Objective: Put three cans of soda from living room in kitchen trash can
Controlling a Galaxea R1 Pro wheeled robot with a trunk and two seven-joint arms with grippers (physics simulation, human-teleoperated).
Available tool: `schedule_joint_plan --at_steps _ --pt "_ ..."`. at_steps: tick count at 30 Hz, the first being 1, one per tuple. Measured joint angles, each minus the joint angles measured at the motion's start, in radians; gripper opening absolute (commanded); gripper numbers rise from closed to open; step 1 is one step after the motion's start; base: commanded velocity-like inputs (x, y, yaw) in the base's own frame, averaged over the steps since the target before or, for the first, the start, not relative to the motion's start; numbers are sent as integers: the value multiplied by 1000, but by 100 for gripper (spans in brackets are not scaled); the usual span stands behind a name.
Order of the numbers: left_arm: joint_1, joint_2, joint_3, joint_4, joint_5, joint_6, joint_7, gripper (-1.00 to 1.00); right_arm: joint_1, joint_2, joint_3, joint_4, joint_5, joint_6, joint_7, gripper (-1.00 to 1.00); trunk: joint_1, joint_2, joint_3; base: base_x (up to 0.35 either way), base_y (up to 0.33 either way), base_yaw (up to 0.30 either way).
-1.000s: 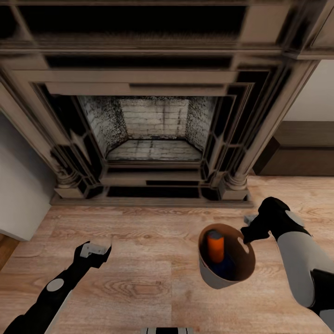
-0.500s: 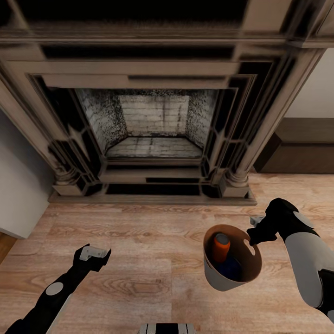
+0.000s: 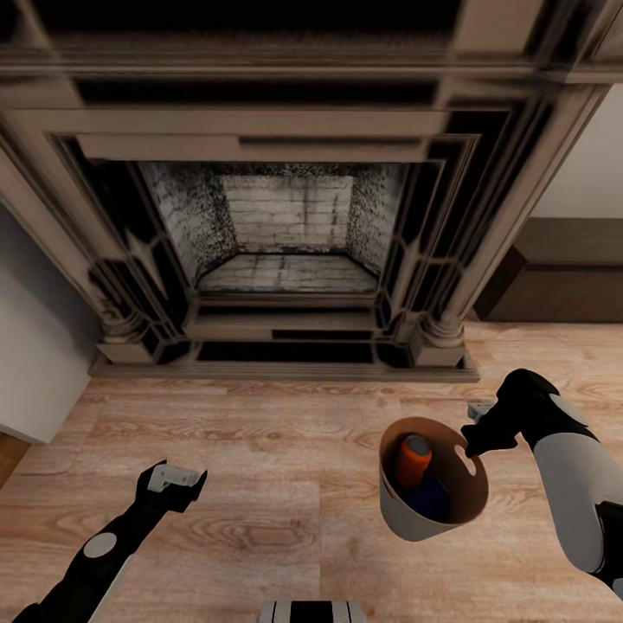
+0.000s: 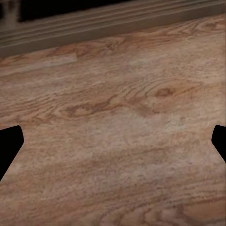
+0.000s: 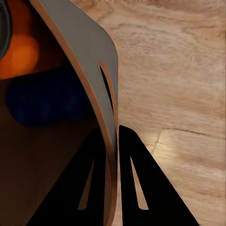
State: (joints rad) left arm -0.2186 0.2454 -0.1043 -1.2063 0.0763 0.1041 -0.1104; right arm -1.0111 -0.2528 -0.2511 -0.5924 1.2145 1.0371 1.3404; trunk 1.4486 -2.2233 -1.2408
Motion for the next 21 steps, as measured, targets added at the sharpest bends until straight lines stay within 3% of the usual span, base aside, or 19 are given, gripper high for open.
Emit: schedule_joint_plan --at_steps 9,21 --pt "1 0 -1 1 -1 -1 0 100 -2 -17 0 1 3 -2 7 -100 35 -63 -28 0 0 0" --pt "1 0 -2 1 -1 -1 0 100 -2 -19 0 2 2 -2 7 -100 81 -147 -66 0 0 0"
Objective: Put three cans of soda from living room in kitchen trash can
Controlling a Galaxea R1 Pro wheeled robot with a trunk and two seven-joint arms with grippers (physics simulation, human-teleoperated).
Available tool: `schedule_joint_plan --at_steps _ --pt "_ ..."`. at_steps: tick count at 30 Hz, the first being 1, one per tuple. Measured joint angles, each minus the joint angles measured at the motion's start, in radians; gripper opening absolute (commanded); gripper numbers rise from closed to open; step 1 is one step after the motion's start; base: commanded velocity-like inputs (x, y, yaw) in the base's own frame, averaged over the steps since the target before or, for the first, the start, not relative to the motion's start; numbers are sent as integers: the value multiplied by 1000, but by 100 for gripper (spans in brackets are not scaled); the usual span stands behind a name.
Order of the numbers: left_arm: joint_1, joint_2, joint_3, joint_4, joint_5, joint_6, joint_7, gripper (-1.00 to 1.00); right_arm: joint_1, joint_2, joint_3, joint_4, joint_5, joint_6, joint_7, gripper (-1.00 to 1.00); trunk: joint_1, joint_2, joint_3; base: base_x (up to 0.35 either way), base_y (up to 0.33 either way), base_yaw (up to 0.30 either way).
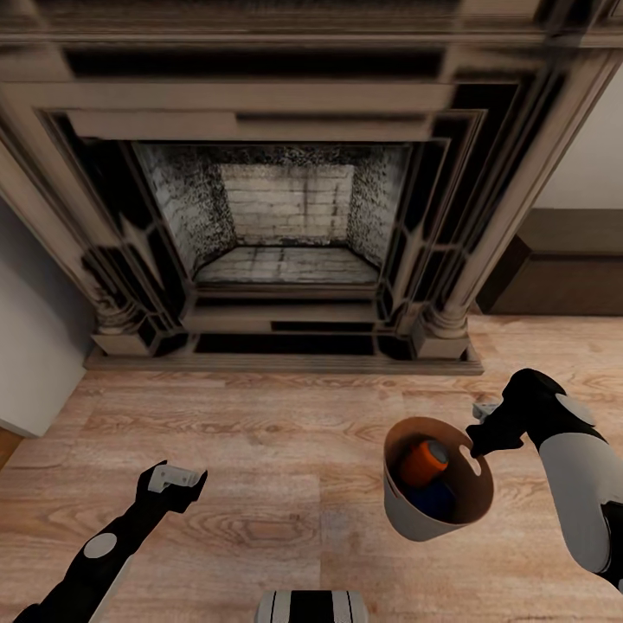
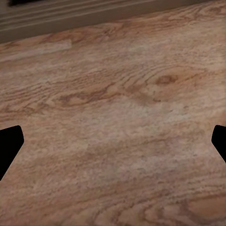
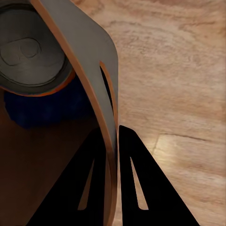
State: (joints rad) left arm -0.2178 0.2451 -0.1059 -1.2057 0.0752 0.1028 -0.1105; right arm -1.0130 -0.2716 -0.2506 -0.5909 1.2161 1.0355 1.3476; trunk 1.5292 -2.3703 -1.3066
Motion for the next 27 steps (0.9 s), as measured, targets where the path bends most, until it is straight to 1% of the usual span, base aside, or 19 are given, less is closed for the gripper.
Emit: schedule_joint_plan --at_steps 10,27 --pt "0 0 0 -1 0 0 0 100 1 0 0 0 -3 0 0 -100 0 0 0 0 0 0" --pt "0 0 -2 0 0 0 0 100 1 0 0 0 -3 0 0 -100 65 -119 -53 0 0 0"
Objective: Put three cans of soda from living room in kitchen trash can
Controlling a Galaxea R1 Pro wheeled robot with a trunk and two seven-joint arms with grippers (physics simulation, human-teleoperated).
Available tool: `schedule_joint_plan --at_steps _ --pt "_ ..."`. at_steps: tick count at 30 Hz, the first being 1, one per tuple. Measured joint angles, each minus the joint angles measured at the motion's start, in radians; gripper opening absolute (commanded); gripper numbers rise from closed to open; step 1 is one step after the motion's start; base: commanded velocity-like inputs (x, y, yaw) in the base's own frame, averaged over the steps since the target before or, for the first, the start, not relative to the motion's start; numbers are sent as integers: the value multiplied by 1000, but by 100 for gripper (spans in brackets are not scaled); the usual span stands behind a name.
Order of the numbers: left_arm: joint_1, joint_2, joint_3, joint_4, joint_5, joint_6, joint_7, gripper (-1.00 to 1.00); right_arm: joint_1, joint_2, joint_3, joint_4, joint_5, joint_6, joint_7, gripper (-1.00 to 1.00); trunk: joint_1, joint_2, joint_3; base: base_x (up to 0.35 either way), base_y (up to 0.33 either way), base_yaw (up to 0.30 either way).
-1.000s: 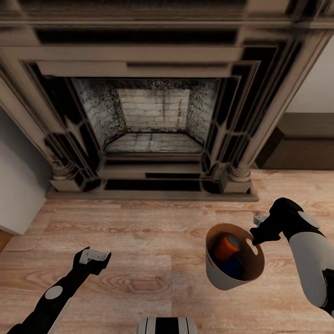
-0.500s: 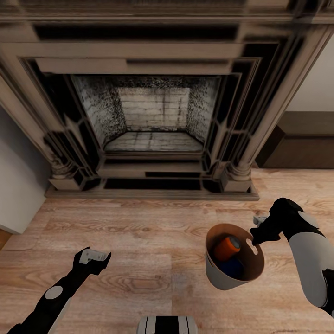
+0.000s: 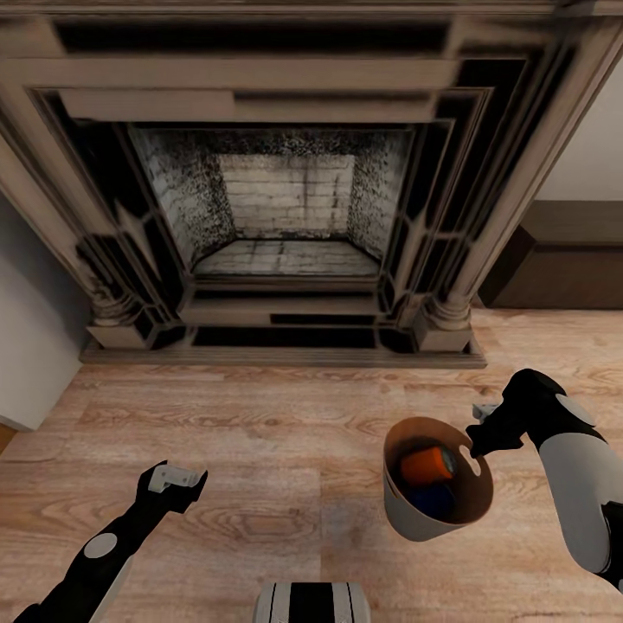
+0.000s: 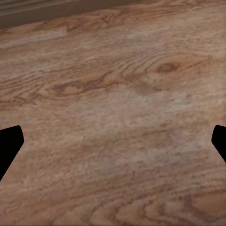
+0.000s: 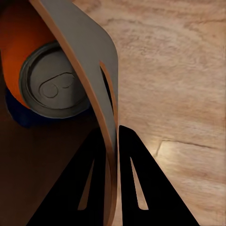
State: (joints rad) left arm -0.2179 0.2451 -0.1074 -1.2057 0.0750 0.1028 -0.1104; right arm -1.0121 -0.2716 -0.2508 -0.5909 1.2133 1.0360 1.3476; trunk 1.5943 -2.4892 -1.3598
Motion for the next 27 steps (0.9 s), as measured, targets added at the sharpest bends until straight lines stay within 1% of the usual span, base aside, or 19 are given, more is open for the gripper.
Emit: schedule_joint_plan --at_steps 2,9,27 --pt "0 0 0 0 0 0 0 100 0 0 0 0 0 0 0 -100 6 -11 -7 0 0 0" --pt "0 0 0 0 -1 0 0 100 0 0 0 0 0 0 0 -100 9 -12 -34 0 0 0" --pt "0 0 0 -2 0 0 0 100 -1 -1 -1 -4 0 0 0 -100 9 -12 -34 0 0 0"
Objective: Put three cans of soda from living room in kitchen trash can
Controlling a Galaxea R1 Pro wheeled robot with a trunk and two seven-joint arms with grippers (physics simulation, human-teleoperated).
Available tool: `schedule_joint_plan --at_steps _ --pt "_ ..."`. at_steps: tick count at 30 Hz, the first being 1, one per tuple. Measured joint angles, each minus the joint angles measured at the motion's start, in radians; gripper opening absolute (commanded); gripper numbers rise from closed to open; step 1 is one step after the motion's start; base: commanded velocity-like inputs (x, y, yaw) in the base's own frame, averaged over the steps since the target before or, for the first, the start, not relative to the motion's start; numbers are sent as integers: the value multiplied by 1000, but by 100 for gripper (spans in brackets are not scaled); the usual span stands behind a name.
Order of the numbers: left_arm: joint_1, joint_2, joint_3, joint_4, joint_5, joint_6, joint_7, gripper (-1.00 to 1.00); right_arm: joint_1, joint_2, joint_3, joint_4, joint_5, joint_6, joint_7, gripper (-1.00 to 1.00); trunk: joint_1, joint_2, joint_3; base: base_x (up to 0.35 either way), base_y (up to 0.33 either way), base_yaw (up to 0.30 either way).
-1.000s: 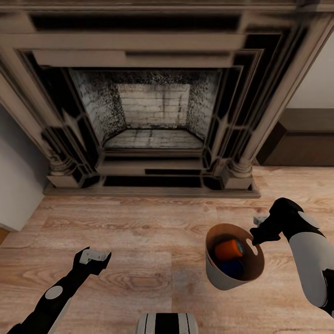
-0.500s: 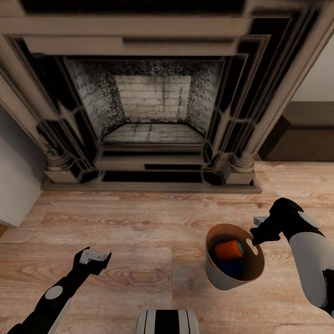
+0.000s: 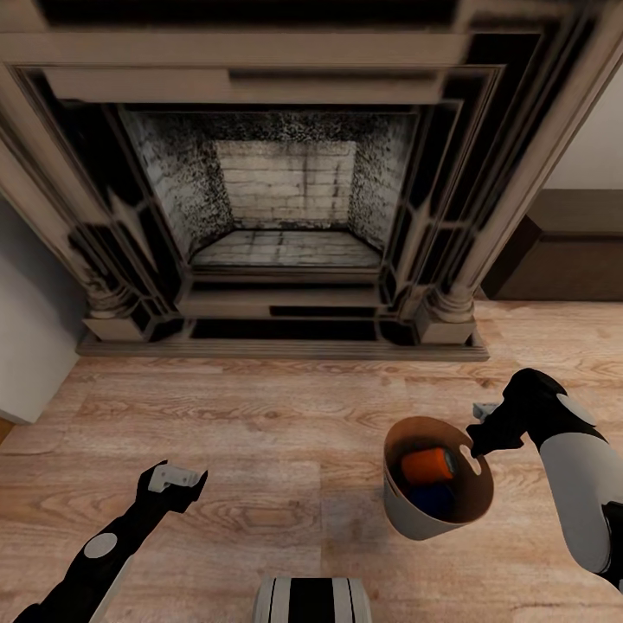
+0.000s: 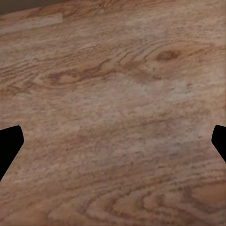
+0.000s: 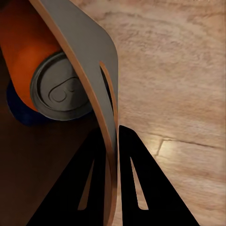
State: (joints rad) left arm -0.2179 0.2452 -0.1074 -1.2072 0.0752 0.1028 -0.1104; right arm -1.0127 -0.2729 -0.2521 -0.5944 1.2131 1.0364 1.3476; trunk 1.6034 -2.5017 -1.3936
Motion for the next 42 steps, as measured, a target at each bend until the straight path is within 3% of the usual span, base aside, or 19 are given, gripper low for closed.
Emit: schedule_joint_plan --at_steps 13,24,42 --pt "2 0 -1 1 -1 0 -2 100 -1 -17 0 -13 2 2 67 -100 0 0 0 0 0 0" --pt "2 0 -2 1 -5 0 -1 100 -1 -17 0 -13 4 0 70 -100 5 -2 -42 0 0 0" --pt "2 0 -3 0 -3 0 -2 100 -1 -18 0 -28 3 0 72 -100 5 -3 -43 0 0 0"
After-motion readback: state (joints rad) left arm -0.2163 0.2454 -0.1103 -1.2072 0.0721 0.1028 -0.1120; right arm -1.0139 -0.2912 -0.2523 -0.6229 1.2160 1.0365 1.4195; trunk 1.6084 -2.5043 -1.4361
